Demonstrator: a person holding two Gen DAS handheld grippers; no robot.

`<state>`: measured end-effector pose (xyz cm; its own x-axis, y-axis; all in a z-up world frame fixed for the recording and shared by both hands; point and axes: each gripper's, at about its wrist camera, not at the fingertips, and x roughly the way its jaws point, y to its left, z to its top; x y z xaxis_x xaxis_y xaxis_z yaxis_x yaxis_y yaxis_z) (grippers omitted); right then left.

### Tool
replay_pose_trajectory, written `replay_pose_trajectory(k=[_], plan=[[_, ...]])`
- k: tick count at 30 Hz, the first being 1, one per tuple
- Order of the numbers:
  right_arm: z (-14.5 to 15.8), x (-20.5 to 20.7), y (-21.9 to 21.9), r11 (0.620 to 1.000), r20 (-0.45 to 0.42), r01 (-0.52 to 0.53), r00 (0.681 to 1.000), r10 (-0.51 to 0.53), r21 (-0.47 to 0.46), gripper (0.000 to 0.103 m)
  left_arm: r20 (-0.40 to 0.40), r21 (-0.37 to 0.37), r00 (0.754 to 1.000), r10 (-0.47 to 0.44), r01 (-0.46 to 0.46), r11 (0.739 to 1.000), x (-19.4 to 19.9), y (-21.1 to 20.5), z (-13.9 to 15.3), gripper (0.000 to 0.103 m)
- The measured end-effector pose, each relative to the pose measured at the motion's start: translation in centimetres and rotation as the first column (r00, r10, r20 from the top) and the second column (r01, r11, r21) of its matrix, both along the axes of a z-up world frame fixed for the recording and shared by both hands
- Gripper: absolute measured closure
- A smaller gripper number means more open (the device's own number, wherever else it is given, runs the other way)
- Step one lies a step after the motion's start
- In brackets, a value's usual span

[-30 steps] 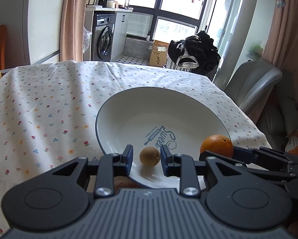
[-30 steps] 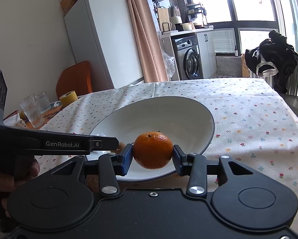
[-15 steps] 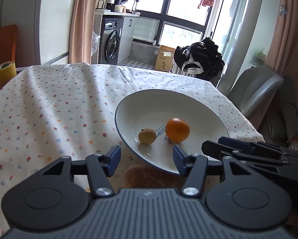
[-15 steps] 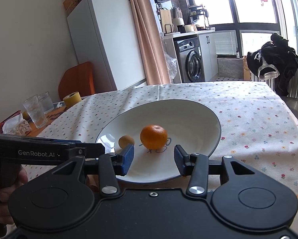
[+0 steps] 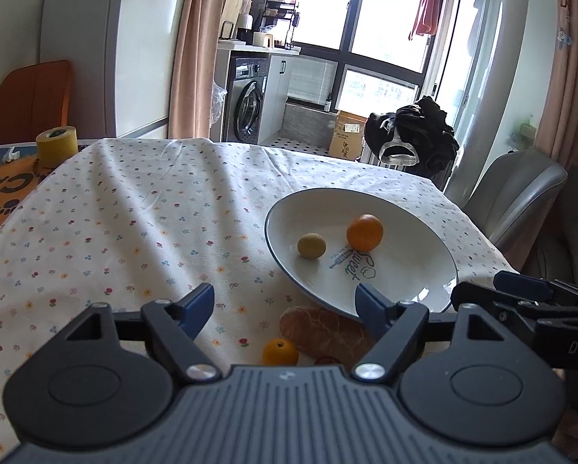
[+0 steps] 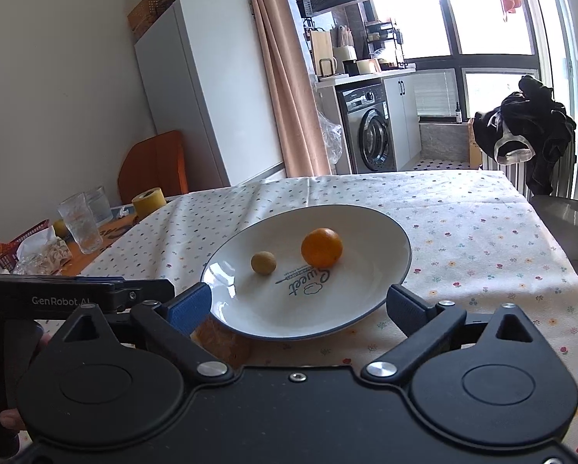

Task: Organize fruits
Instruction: 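Open the right tool to drop the orange while the left tool releases the kiwi in the bowl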

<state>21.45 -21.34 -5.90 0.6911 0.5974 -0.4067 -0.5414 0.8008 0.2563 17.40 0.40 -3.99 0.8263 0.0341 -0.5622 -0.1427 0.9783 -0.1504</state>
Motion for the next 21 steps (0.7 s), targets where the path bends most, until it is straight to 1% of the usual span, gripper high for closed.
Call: replay_pose_trajectory(k=[1, 3, 8, 13, 18, 21], plan=[[0.2, -0.2, -0.1, 1.0, 0.004, 0.003, 1.0, -0.003, 0.0, 0.0, 0.003, 0.0, 1.0, 0.002, -0.002, 1.0, -0.2, 0.1, 0.1, 0.024], [0.4, -0.4, -0.3, 1.0, 0.001, 0.004, 1.0, -0.004, 0.0, 0.0, 0.008, -0.008, 1.0, 0.003, -0.003, 1.0, -0.9, 0.3, 0.4, 0.021], [0.7, -1.0, -1.0, 1.0, -0.012, 0.01, 1.0, -0.009, 0.022, 0.0, 0.033, -0.014, 0.999, -0.021, 0.022, 1.0, -2.5, 0.5, 1.1, 0.019], [1.1, -1.9, -1.6, 0.999, 0.007, 0.038, 0.999, -0.038, 0.022, 0.0, 0.035, -0.005, 0.998, -0.044, 0.044, 0.999, -3.6, 0.2, 1.6, 0.018], [1.7, -2.4, -2.2, 0.999, -0.003, 0.03, 1.0, -0.03, 0.031, 0.0, 0.043, 0.006, 0.998, -0.045, 0.045, 0.999, -4.7, 0.0, 1.9, 0.014], [1.9, -2.7, -2.5, 0.999, -0.002, 0.024, 1.0, -0.024, 0.031, 0.0, 0.039, -0.006, 0.998, -0.046, 0.046, 0.999, -5.0, 0.2, 2.0, 0.011]])
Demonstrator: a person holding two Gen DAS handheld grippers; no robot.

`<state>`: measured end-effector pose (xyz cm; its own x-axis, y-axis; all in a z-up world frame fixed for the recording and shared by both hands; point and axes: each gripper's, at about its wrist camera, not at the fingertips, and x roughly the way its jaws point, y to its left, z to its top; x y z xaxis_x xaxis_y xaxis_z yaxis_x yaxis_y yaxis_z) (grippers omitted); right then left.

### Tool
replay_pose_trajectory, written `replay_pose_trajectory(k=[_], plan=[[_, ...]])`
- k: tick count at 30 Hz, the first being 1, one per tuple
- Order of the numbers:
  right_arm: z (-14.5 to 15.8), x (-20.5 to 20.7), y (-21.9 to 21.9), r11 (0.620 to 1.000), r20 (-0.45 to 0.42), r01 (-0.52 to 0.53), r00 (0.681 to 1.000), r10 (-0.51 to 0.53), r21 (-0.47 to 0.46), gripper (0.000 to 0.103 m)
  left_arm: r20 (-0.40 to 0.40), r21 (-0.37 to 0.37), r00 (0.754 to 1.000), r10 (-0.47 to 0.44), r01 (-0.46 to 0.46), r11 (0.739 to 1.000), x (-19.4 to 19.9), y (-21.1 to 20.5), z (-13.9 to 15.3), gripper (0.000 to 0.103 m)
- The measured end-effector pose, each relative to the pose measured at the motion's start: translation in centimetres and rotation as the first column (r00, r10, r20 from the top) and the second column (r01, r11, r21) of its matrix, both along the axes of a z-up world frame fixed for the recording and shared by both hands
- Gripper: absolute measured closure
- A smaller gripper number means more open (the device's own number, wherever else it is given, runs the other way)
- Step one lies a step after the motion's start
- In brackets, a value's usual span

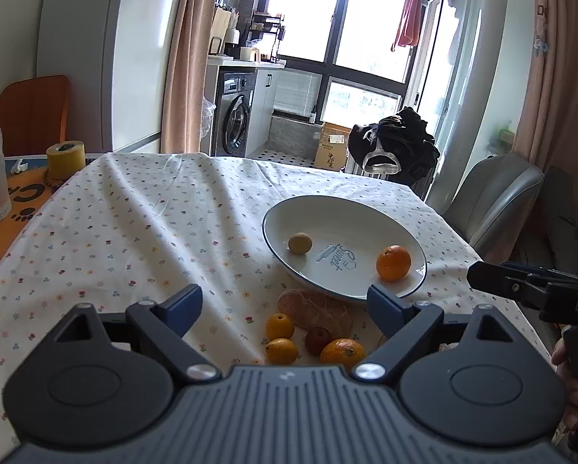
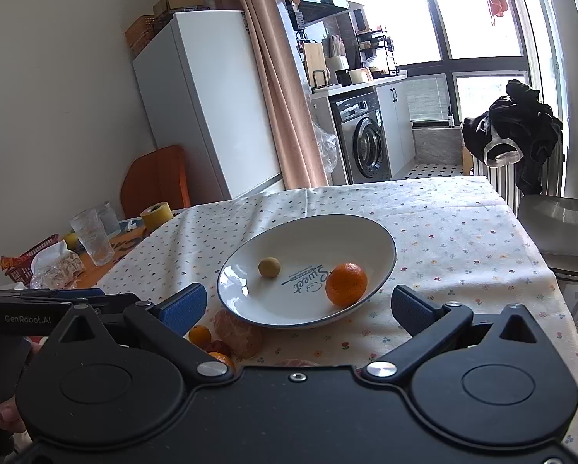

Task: Organize fruits
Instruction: 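Open the right tool to drop the orange while the left tool releases the kiwi in the bowl, then withdraw both tools from the bowl toward the remaining fruit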

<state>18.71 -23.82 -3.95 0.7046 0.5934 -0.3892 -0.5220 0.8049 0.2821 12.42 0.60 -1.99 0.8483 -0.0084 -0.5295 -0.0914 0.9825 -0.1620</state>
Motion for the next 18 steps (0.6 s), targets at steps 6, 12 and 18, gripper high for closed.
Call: replay_pose_trajectory(k=[6, 12, 18], plan=[[0.1, -0.6, -0.6, 1.0, 0.0, 0.001, 1.0, -0.001, -0.004, 0.0, -0.006, -0.011, 1.0, 0.008, -0.008, 1.0, -0.7, 0.6, -0.1, 0.007], [-0.2, -0.6, -1.6, 1.0, -0.04, 0.009, 0.999, -0.01, -0.016, 0.0, -0.01, -0.01, 1.0, 0.01, -0.01, 1.0, -1.5, 0.9, -0.1, 0.006], [-0.3, -1.3, -1.8, 0.998, -0.042, -0.007, 0.999, 0.004, -0.062, 0.0, -0.018, -0.025, 1.0, 0.003, -0.003, 1.0, -2.5, 1.2, -0.1, 0.006]])
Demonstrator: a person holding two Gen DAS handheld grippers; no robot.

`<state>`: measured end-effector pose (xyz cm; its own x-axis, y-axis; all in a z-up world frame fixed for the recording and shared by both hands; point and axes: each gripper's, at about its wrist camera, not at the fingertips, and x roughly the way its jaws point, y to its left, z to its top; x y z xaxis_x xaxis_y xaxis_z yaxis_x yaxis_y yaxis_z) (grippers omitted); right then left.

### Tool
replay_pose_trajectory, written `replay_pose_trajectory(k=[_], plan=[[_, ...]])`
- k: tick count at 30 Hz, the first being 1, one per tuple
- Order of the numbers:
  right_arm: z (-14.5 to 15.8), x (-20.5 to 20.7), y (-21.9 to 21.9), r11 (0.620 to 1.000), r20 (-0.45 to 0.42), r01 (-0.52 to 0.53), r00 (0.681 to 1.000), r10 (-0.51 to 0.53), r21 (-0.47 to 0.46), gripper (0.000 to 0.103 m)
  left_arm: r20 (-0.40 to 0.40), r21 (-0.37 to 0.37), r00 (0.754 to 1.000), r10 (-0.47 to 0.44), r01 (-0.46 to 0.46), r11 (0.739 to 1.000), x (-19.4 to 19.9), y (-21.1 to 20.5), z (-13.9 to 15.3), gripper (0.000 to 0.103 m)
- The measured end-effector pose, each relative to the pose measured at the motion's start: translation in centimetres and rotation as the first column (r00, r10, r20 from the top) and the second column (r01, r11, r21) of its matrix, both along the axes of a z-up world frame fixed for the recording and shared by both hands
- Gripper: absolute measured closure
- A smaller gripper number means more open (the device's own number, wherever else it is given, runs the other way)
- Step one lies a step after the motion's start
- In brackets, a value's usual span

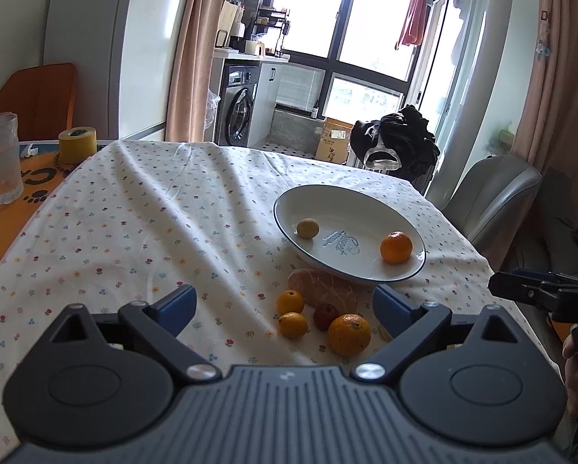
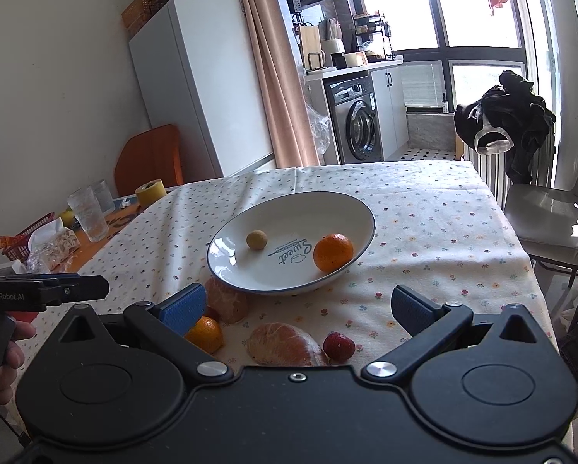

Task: Organize fruits
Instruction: 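Withdraw both tools from the bowl toward the remaining fruit, then grasp a kiwi with the right tool while the left tool grasps an orange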

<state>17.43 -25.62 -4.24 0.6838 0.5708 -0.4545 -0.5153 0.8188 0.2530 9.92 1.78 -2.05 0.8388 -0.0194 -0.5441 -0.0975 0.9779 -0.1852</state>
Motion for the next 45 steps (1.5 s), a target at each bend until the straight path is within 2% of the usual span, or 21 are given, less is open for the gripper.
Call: replay_pose_trajectory(k=[15, 17, 21, 26, 28, 30, 37, 45], plan=[[-1.0, -1.2, -0.1, 0.998, -0.024, 0.004, 1.0, -0.006, -0.06, 0.002, -0.012, -0.029, 0.996, -0.091, 0.09, 0.995, -0.3, -1.3, -1.8, 0.007], [-1.2, -1.3, 0.0, 0.998, -0.024, -0.004, 1.0, 0.003, -0.061, 0.01, -0.013, -0.036, 0.995, -0.098, 0.097, 0.995, -0.2, -1.5, -2.1, 0.007], [-1.5, -1.4, 0.1, 0.999, -0.038, -0.023, 0.999, 0.021, -0.047, 0.015, -0.023, -0.039, 0.993, -0.113, 0.112, 0.993, 0.1, -1.9, -2.6, 0.01], [-2.1, -1.6, 0.7, 0.997, -0.059, -0.055, 0.997, 0.052, -0.058, 0.028, -0.035, -0.042, 0.99, -0.136, 0.134, 0.99, 0.4, -2.3, -3.0, 0.014], [-2.3, -1.7, 1.0, 0.996, -0.063, -0.068, 0.996, 0.064, -0.064, 0.031, -0.041, -0.055, 0.989, -0.141, 0.138, 0.989, 0.6, -2.3, -3.2, 0.016], [-2.5, -1.8, 1.3, 0.994, -0.071, -0.081, 0.995, 0.077, -0.066, 0.035, -0.046, -0.051, 0.988, -0.144, 0.142, 0.989, 0.8, -2.5, -3.4, 0.021], [-3.6, -1.7, 2.6, 0.989, -0.111, -0.126, 0.987, 0.117, -0.078, 0.057, -0.073, -0.056, 0.984, -0.163, 0.159, 0.986, 1.8, -3.1, -4.4, 0.037], [-4.6, -1.5, 3.5, 0.986, -0.149, -0.148, 0.979, 0.136, -0.073, 0.062, -0.09, -0.046, 0.978, -0.189, 0.185, 0.982, 2.8, -3.9, -5.1, 0.045]])
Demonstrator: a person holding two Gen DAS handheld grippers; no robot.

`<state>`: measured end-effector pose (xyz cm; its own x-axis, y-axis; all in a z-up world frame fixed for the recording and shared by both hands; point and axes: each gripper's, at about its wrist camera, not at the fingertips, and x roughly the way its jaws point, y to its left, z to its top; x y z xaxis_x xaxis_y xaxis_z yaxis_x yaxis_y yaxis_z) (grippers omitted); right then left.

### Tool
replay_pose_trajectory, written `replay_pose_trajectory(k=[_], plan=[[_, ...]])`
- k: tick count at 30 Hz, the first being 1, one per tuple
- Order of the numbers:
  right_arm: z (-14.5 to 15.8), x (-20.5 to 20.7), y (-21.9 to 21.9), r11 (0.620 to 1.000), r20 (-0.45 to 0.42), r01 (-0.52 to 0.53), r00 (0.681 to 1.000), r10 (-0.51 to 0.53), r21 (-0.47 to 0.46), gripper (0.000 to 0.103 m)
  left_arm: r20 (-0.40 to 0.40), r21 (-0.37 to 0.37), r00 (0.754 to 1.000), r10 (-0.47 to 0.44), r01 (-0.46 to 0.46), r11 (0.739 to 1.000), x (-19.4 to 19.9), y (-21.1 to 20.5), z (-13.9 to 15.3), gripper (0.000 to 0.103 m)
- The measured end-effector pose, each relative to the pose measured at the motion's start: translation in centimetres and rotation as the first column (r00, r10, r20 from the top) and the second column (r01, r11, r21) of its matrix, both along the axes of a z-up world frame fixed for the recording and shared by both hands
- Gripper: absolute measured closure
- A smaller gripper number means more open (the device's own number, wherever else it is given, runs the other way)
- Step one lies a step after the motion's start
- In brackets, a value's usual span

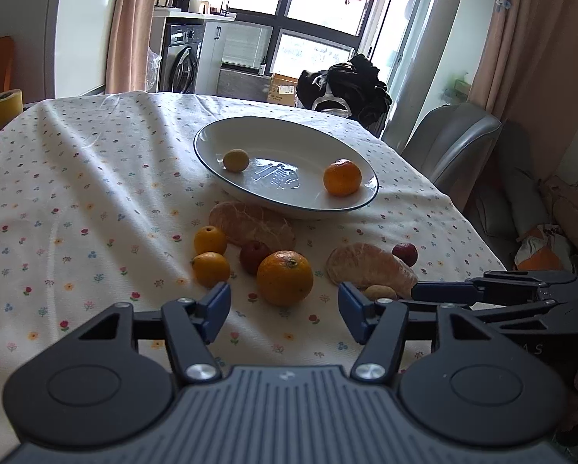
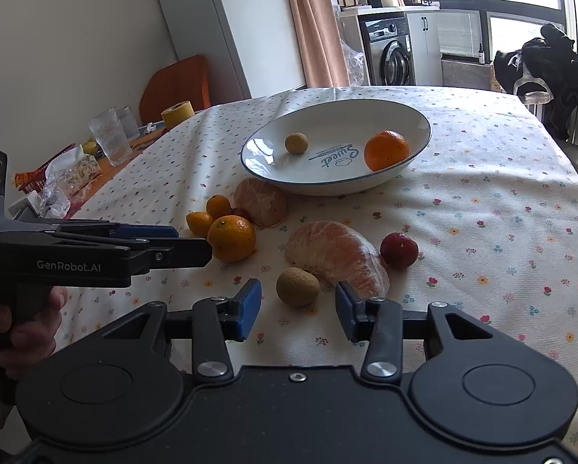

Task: Organize fruits
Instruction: 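Grasp a kiwi with the right tool while the left tool grasps an orange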

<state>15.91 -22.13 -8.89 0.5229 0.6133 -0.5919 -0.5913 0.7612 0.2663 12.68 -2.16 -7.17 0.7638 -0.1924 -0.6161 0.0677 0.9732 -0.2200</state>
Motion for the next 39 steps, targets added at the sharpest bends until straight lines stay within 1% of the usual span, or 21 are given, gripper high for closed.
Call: replay_pose_trajectory(k=[8, 12, 16, 17, 18, 21, 23, 25, 33, 39], plan=[[-0.8, 0.6, 0.7, 1.0, -0.024, 0.001, 1.0, -0.001, 0.004, 0.063, -0.022, 0.007, 1.0, -0.006, 0.007, 1.0, 1.1, -0.4, -0.8, 0.047], [-1.0, 0.6, 1.0, 1.0, -0.012, 0.0, 1.0, 0.0, 0.0, 0.064, -0.028, 0.012, 1.0, -0.005, 0.005, 1.0, 1.8, -0.6, -1.1, 0.047], [-1.2, 0.7, 1.4, 1.0, 0.004, -0.006, 1.0, 0.006, -0.005, 0.069, -0.028, 0.024, 1.0, 0.002, -0.001, 1.0, 2.6, -0.7, -1.4, 0.049], [-1.2, 0.7, 1.5, 1.0, 0.008, -0.006, 1.0, 0.006, -0.008, 0.074, -0.029, 0.025, 1.0, 0.005, -0.005, 1.0, 2.8, -0.8, -1.6, 0.051], [-1.2, 0.8, 1.6, 1.0, 0.012, -0.005, 1.0, 0.005, -0.011, 0.076, -0.032, 0.021, 0.999, 0.007, -0.007, 1.0, 3.0, -0.7, -1.7, 0.056], [-1.1, 0.8, 1.7, 1.0, 0.019, -0.01, 1.0, 0.01, -0.016, 0.078, -0.029, 0.016, 1.0, 0.006, -0.006, 1.0, 3.2, -0.8, -1.9, 0.066], [-1.0, 0.6, 1.7, 1.0, 0.016, -0.017, 1.0, 0.017, -0.006, 0.078, -0.033, 0.023, 0.999, 0.014, -0.013, 1.0, 3.1, -0.9, -1.7, 0.066], [-0.8, 0.4, 1.6, 1.0, 0.021, -0.024, 0.999, 0.024, 0.007, 0.078, -0.019, 0.035, 1.0, 0.018, -0.017, 0.999, 2.6, -1.0, -1.4, 0.067], [0.5, 0.0, 1.6, 0.999, 0.058, -0.034, 0.998, 0.033, 0.025, 0.078, 0.004, 0.03, 0.999, 0.037, -0.037, 0.999, 1.4, -0.6, -0.1, 0.067], [1.4, 0.3, 1.6, 0.998, 0.085, -0.044, 0.996, 0.04, 0.05, 0.078, 0.026, 0.041, 0.998, 0.061, -0.062, 0.997, 1.1, -0.4, 1.1, 0.067]])
